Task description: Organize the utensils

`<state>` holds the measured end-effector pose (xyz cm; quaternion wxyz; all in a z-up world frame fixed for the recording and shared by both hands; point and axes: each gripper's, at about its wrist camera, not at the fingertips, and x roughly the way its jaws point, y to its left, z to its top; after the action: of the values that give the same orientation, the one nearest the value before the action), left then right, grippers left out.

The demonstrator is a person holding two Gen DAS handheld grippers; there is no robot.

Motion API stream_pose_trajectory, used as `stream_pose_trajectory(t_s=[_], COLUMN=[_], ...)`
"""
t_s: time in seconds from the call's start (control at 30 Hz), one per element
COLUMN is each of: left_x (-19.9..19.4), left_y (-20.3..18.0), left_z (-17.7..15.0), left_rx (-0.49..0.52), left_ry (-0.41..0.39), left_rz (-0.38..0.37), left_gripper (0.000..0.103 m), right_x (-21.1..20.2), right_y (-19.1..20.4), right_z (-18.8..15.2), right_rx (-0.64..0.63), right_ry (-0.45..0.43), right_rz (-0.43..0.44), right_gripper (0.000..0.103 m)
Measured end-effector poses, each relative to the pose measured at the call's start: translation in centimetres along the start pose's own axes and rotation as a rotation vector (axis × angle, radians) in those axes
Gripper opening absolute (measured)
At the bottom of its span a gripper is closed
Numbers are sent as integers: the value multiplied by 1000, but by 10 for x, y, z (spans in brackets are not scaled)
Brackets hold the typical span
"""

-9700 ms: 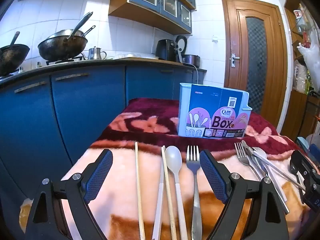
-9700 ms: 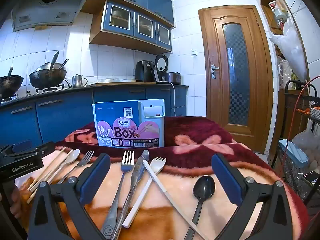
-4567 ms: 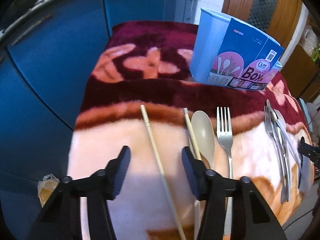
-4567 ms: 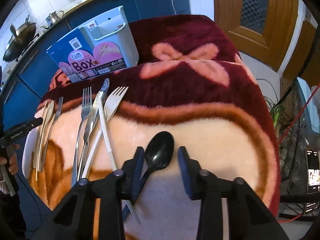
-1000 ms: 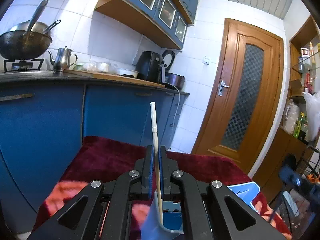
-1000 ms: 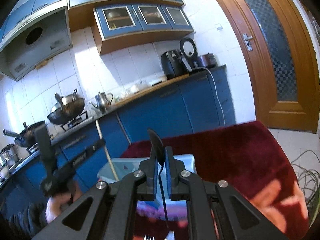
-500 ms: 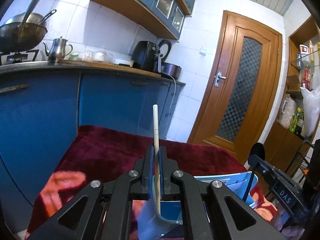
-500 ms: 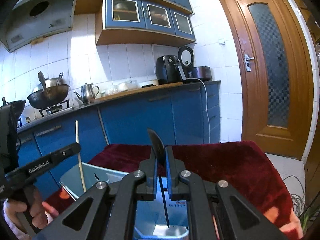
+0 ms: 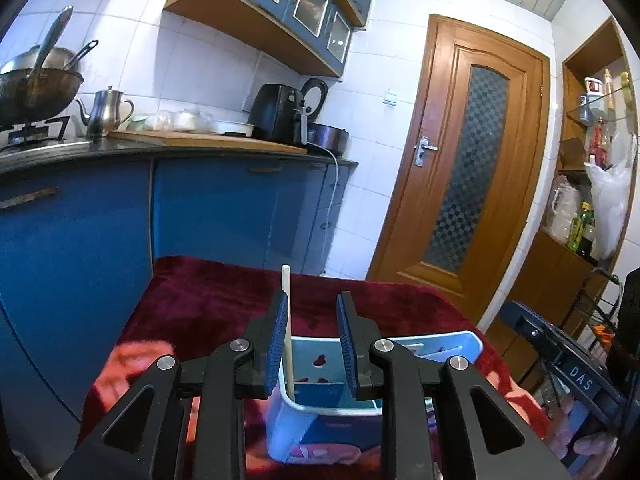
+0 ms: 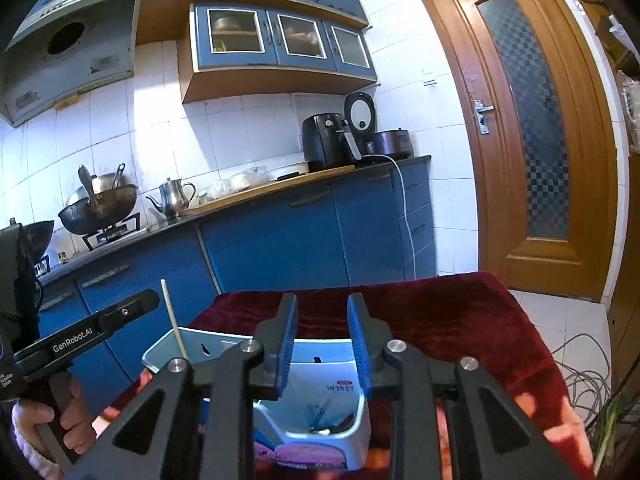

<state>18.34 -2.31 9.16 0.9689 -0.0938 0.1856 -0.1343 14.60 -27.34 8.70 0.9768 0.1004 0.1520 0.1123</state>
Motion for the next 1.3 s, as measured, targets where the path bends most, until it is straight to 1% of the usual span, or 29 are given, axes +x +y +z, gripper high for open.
stream_pose_trajectory(t_s=[0.33,0.57,0.77,0.83,0.93,1.07,1.3], left_x=[-38,-61,-76,-78,-81,-80,-75], left_y=[-2,3,9,11,14,15,22], left_z=[2,-8,-24,-29,-41,-57,-79], left_rx=[29,52,63,65,79,90,71], left_ry=[43,121,209,234,271,319,390], left_rz=[16,43,60,62,71,82,95], left_gripper=[26,28,30,32,33,33,33], right_x=[-45,-73,-90,-94,-98,-100,-97], right_y=[0,13,21,23,24,23,16], right_z=[3,-7,-20,-24,-32,-46,-72], right_rx=[61,49,32,26,24,32,42], right_ry=[34,82,128,146,173,219,315], right_rz=[13,15,2,-3,-10,-19,-45], right_gripper=[29,29,29,29,29,29,29])
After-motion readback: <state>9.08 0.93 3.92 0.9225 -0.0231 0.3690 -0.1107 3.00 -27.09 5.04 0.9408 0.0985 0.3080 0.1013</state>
